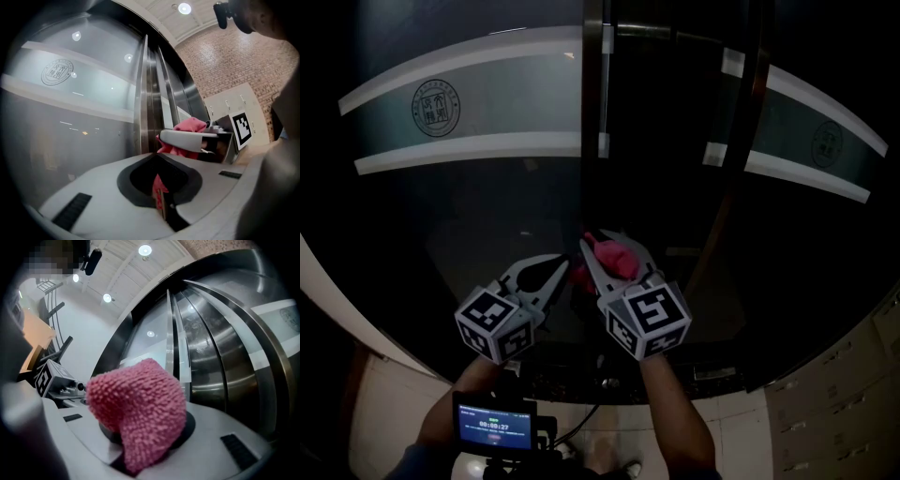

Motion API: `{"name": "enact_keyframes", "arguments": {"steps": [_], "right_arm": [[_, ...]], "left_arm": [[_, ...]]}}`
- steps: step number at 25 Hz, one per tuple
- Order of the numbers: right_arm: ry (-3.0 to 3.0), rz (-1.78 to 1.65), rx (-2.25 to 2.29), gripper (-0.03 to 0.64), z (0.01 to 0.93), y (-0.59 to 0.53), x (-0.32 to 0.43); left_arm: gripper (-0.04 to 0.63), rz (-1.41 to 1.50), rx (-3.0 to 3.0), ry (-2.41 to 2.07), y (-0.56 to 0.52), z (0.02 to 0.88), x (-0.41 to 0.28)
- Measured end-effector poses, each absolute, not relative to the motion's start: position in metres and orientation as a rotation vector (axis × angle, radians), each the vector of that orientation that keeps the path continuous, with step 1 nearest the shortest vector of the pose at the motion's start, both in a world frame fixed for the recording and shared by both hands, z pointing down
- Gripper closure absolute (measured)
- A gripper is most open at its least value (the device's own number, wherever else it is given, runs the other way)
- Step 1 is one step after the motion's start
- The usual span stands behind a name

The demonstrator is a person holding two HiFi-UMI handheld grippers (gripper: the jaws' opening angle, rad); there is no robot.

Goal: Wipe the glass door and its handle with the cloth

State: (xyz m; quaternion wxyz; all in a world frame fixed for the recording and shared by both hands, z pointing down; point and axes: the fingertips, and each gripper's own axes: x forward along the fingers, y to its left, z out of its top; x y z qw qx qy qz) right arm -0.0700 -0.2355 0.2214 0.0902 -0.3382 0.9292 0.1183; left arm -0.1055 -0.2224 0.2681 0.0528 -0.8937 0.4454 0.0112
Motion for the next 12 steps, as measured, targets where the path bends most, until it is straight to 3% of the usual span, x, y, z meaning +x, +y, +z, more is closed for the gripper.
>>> {"name": "enact_keyframes", "arguments": {"steps": [12], "right_arm": [[2.788, 0.232, -0.966, 0.537, 0.281, -0.124, 0.014]], "left_arm": [[0.584, 0.093, -2.678, 1.385, -0.121, 0.304, -0.037]]}}
